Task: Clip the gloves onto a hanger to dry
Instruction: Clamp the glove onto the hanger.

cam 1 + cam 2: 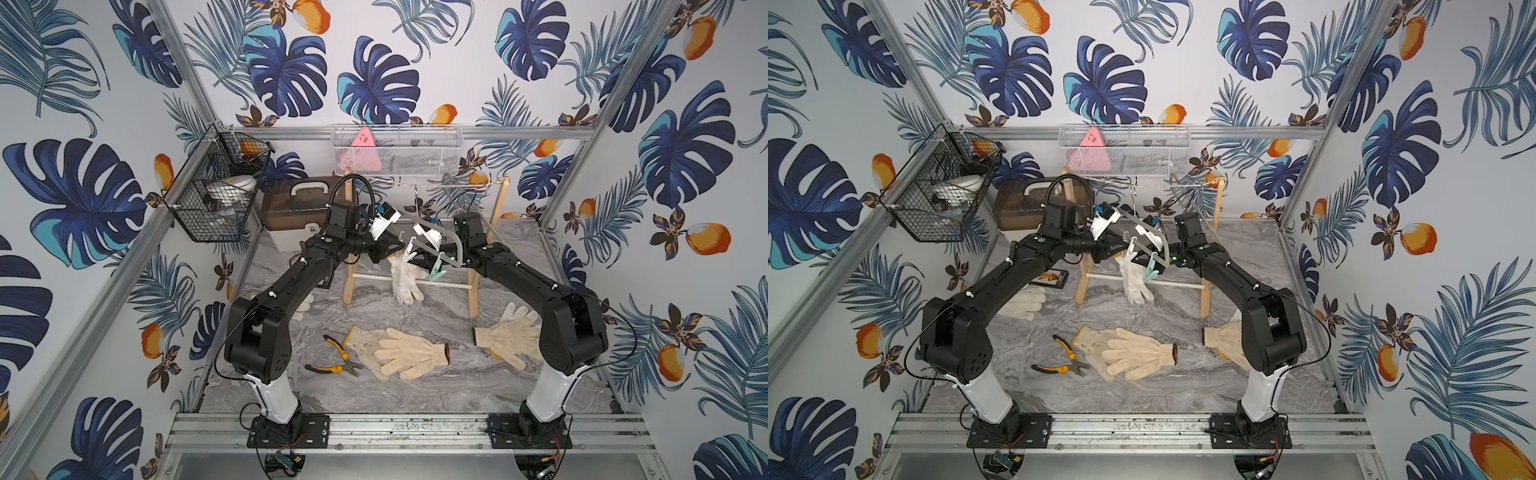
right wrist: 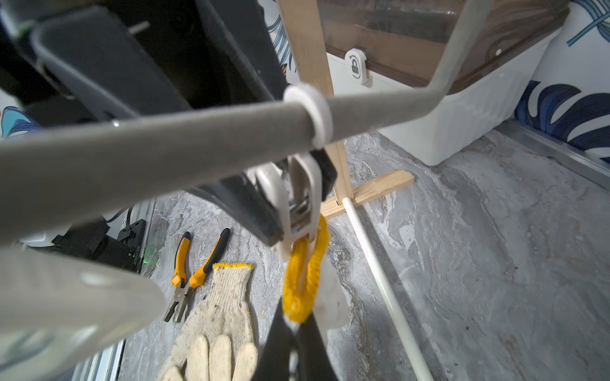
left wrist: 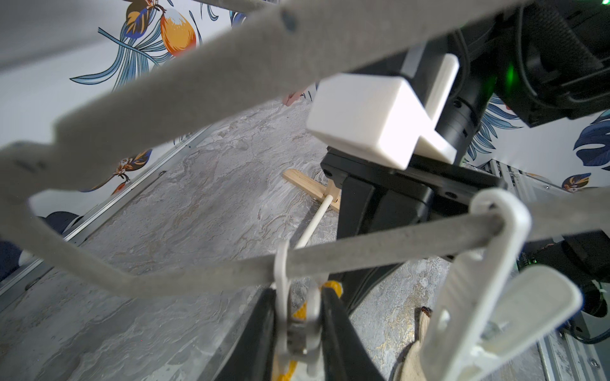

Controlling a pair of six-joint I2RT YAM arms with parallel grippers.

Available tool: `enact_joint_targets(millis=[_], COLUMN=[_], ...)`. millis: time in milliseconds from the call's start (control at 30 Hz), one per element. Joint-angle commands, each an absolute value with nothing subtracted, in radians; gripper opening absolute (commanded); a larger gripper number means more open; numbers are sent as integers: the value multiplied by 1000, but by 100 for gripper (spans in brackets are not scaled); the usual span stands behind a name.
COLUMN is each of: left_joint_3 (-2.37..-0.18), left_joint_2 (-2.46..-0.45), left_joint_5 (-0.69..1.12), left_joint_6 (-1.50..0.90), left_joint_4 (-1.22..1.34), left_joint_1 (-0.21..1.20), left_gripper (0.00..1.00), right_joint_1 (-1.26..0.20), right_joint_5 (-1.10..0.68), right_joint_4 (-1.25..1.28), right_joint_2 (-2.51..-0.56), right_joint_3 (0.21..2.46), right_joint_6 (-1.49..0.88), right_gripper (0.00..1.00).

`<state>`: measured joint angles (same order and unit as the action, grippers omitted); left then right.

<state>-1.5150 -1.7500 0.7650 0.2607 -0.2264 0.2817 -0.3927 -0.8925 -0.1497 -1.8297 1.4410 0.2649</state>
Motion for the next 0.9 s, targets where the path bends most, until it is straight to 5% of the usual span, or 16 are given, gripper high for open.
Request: enact_joint_targets(millis=[0,867], left_joint_3=[-1515,-1500], left_joint_2=[-1740,-1729], left_joint_5=[820,845], left_joint_6=[253,258], left_joint_4=[-222,-220], left_joint_1=[276,248], left_gripper=[26,27], right_joint_1=[-394,-382], right_joint_5=[-922,-1040], right_joint_4=[-88,78], right_joint_2=[-1839,-1844], right_joint_3=[1440,1436], right_joint_6=[236,84], right_gripper=[0,0])
